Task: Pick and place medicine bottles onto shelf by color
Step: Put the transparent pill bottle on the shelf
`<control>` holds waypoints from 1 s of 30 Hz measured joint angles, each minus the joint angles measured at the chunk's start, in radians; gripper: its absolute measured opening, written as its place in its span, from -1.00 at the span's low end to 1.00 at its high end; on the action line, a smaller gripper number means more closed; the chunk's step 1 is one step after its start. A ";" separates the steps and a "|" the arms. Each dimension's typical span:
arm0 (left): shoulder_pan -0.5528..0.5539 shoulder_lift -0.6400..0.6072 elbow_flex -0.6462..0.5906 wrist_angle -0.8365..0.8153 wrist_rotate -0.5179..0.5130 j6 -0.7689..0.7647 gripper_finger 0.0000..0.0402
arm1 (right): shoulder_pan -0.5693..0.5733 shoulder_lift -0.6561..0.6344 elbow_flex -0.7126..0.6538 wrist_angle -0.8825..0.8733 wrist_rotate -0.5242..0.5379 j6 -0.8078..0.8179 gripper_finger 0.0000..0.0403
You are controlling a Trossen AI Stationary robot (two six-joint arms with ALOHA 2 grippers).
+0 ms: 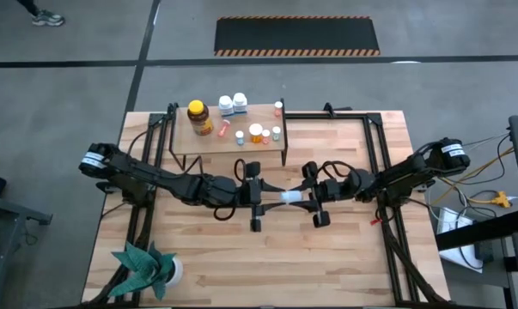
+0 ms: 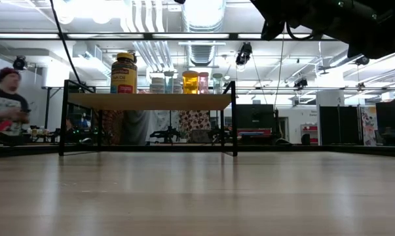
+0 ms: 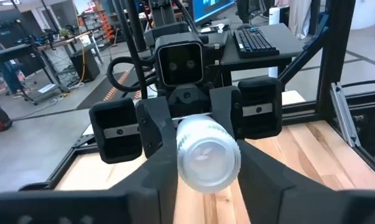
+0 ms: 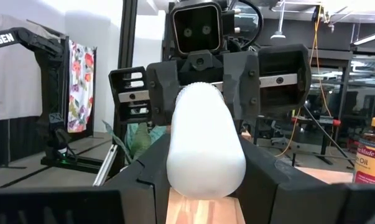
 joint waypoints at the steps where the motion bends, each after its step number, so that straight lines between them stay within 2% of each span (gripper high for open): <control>1: 0.000 0.000 0.000 -0.001 0.000 -0.001 -0.44 | 0.000 0.000 0.000 0.000 0.000 0.001 -0.38; 3: 0.000 0.000 0.002 -0.001 -0.001 -0.002 -0.44 | 0.000 -0.001 0.000 0.000 0.000 0.002 -0.30; 6: 0.000 -0.005 0.012 -0.026 -0.002 -0.019 -0.44 | 0.000 -0.009 0.003 -0.005 0.001 0.037 -0.02; 9: 0.000 -0.027 0.054 -0.178 -0.044 -0.047 -0.44 | 0.000 -0.038 0.003 -0.025 0.017 0.064 0.28; 11: -0.001 -0.049 0.125 -0.408 -0.106 -0.098 -0.44 | 0.000 -0.080 0.003 -0.087 0.058 0.085 0.43; 14: 0.027 -0.075 0.298 -0.928 -0.168 -0.250 -0.44 | 0.000 -0.168 0.005 -0.237 0.146 0.095 0.57; 18: 0.139 -0.077 0.503 -1.601 -0.177 -0.519 -0.44 | 0.000 -0.287 0.015 -0.440 0.221 0.096 0.60; 20: 0.226 -0.079 0.529 -1.793 -0.170 -0.616 -0.44 | 0.000 -0.330 0.020 -0.501 0.227 0.096 0.60; 22: 0.320 -0.099 0.508 -1.837 -0.158 -0.649 -0.44 | 0.000 -0.360 0.020 -0.530 0.227 0.097 0.61; 26: 0.491 -0.186 0.396 -1.688 -0.020 -0.548 -0.44 | 0.000 -0.384 0.017 -0.559 0.227 0.106 0.61; 30: 0.610 -0.223 0.284 -1.642 0.008 -0.543 -0.44 | 0.002 -0.381 0.015 -0.573 0.219 0.118 0.61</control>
